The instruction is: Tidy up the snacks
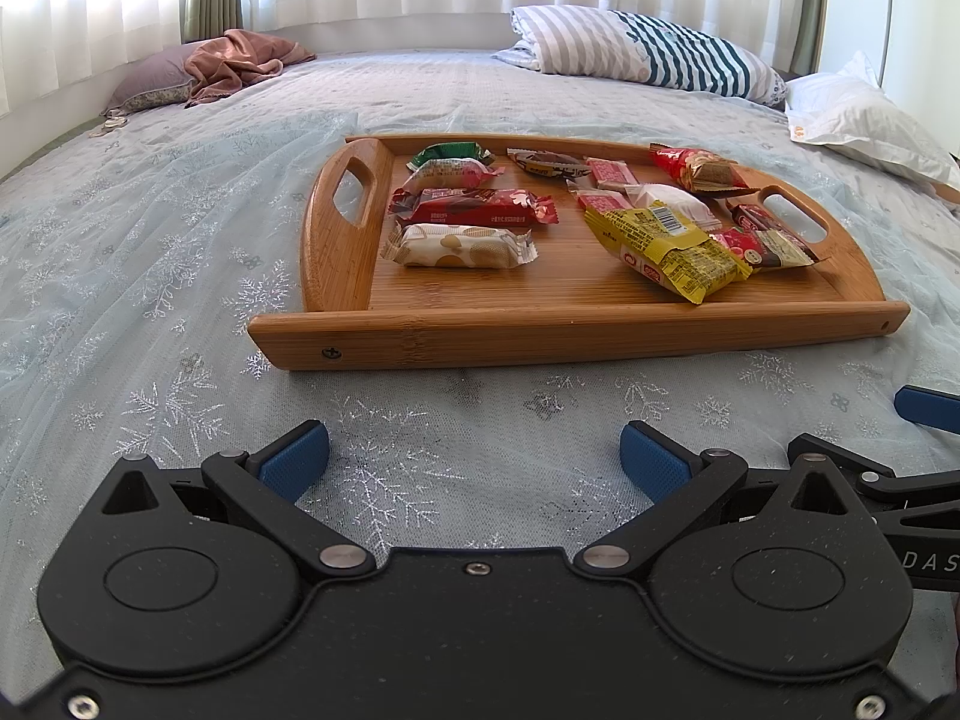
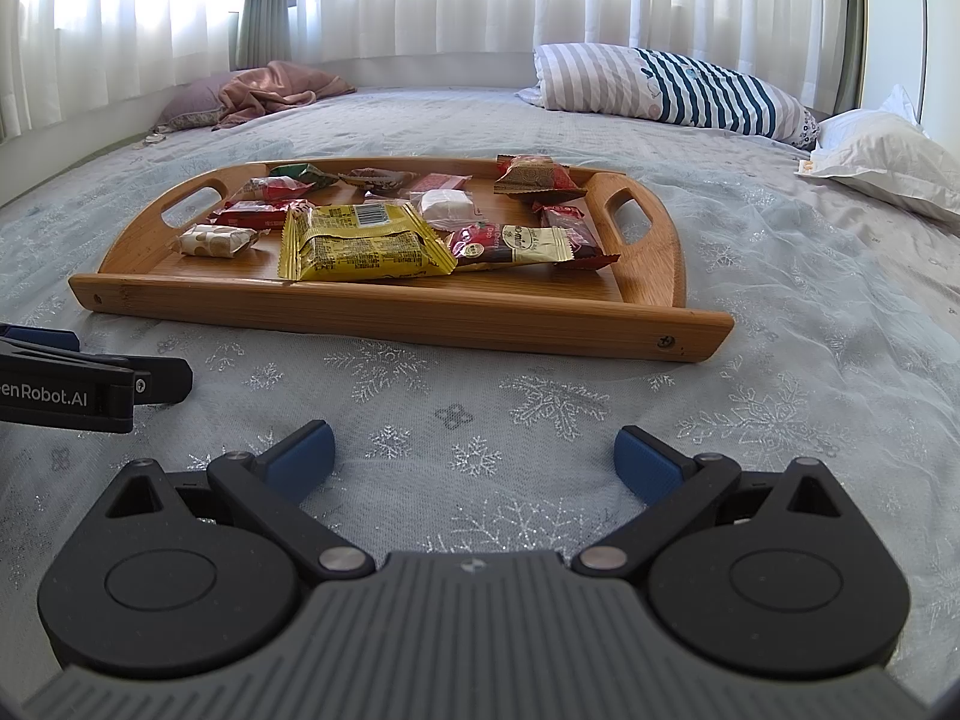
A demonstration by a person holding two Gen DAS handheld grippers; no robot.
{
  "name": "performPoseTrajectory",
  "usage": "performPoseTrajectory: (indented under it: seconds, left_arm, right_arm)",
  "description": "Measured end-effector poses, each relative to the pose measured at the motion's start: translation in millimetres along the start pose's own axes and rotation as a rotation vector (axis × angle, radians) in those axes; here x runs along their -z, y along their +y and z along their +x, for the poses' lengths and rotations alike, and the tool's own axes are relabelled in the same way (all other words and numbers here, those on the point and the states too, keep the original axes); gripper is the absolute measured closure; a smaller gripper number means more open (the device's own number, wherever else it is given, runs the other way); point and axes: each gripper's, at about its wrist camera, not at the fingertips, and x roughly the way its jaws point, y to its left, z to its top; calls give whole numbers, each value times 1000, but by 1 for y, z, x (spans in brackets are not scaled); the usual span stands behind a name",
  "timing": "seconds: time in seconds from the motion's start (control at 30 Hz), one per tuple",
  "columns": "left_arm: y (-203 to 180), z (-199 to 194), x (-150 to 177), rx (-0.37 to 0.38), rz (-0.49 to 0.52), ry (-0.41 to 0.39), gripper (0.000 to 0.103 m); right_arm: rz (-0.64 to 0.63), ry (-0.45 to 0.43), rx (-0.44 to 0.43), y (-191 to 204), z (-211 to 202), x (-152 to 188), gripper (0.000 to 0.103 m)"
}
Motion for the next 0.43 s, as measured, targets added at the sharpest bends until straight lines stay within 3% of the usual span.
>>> performPoseTrajectory:
  seconds: [0.43]
  left_arm:
    - [1, 0, -1, -1, -2, -4, 0]
  right_arm:
    - [0, 0, 0, 0, 0, 0, 0]
